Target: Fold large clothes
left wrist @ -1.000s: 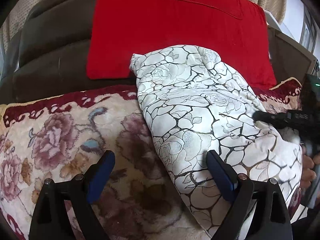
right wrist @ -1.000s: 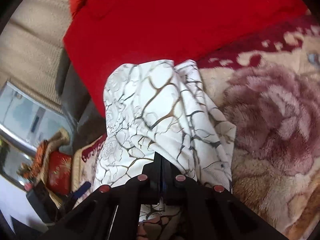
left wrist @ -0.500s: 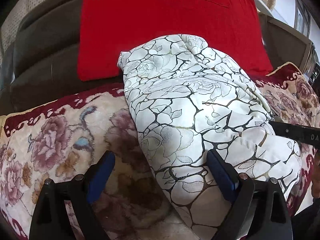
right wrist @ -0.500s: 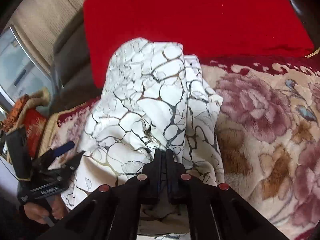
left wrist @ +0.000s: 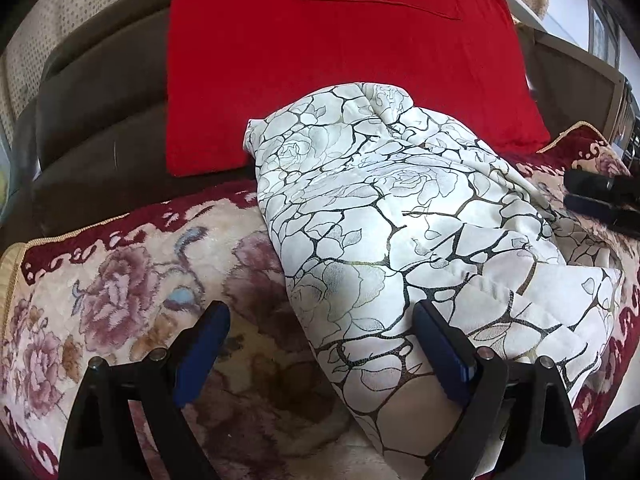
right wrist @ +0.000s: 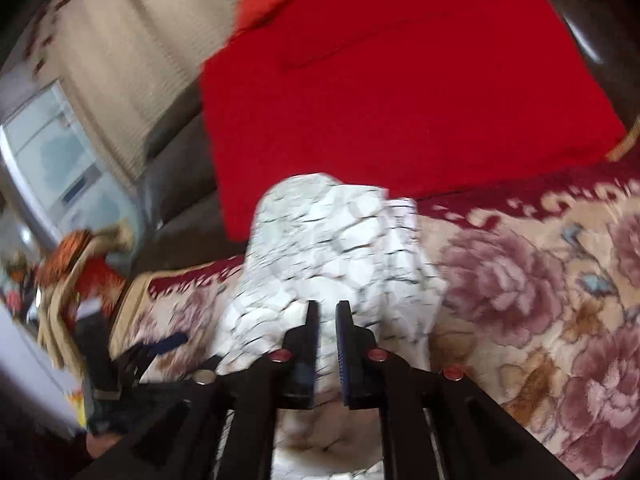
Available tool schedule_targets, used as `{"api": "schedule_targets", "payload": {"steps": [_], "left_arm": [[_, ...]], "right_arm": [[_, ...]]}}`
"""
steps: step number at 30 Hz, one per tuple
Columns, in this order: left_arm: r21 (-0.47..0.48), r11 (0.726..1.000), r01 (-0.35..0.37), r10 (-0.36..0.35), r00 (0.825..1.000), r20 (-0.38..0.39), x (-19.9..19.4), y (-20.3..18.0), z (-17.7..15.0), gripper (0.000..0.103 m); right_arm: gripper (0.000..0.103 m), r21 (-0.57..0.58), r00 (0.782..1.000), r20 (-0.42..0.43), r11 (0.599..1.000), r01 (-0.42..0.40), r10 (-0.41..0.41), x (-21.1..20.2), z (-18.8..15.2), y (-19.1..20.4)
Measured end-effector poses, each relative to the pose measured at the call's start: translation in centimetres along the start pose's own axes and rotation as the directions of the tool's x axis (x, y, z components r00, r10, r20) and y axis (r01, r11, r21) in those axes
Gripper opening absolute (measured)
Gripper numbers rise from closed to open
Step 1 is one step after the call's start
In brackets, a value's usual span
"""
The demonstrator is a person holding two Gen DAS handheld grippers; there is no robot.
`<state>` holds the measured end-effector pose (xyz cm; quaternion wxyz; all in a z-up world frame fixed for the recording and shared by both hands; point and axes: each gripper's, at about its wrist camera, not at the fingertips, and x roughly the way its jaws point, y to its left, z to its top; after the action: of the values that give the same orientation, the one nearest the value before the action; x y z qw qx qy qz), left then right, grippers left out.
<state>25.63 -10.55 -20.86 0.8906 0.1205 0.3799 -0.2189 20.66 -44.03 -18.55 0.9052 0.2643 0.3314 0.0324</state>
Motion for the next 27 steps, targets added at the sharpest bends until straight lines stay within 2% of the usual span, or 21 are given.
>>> {"api": "schedule_targets", "payload": {"steps": [1,2,9,15,20,22,24,26,27], "left_arm": [[0.003,1.0,0.001,-0.001,1.0,0.0,0.0,0.0,0.0,0.093],[0.004,1.0,0.002,-0.002,1.0,-0.001,0.0,0.0,0.0,0.093],[0.015,1.0,-0.001,0.001,1.0,0.001,0.1,-0.2,0.3,0.093],[0.012,1.0,0.013,-0.013,1.0,0.0,0.3,0.0,0.6,0.093],[-0.031,0.996,0.08,-0.08,0.997,0.0,0.4,1.3,1.3,0.093],[-0.108,0.983,0.147,-0.148,0.989,-0.006,0.9,3.1,1.7,0.093],[-0.2,0.953,0.229,-0.237,0.971,-0.019,1.8,5.0,1.8,0.093],[-0.311,0.902,0.299,-0.323,0.946,-0.028,3.1,6.7,1.9,0.093],[-0.363,0.866,0.343,-0.379,0.925,-0.031,4.0,7.4,1.9,0.093]], "right_arm": [[0.075,0.059,1.0,-0.02,0.998,-0.011,0.012,0.6,0.1,-1.0],[0.079,0.095,1.0,-0.016,0.995,-0.02,0.021,0.8,0.1,-1.5],[0.079,0.149,0.997,-0.067,0.988,-0.037,0.047,3.9,0.9,-3.2],[0.079,0.147,0.997,-0.027,0.987,-0.066,0.07,3.9,1.3,-3.4],[0.079,0.135,0.999,-0.033,0.991,-0.014,0.019,4.5,1.7,-3.6],[0.079,0.155,0.999,-0.052,0.988,0.007,0.001,5.0,1.7,-4.4],[0.079,0.178,0.997,-0.064,0.984,-0.021,0.033,5.2,1.7,-5.3],[0.079,0.202,0.995,-0.077,0.978,-0.049,0.066,5.3,1.6,-6.0],[0.079,0.211,0.993,-0.082,0.975,-0.064,0.083,5.4,1.6,-6.4]]}}
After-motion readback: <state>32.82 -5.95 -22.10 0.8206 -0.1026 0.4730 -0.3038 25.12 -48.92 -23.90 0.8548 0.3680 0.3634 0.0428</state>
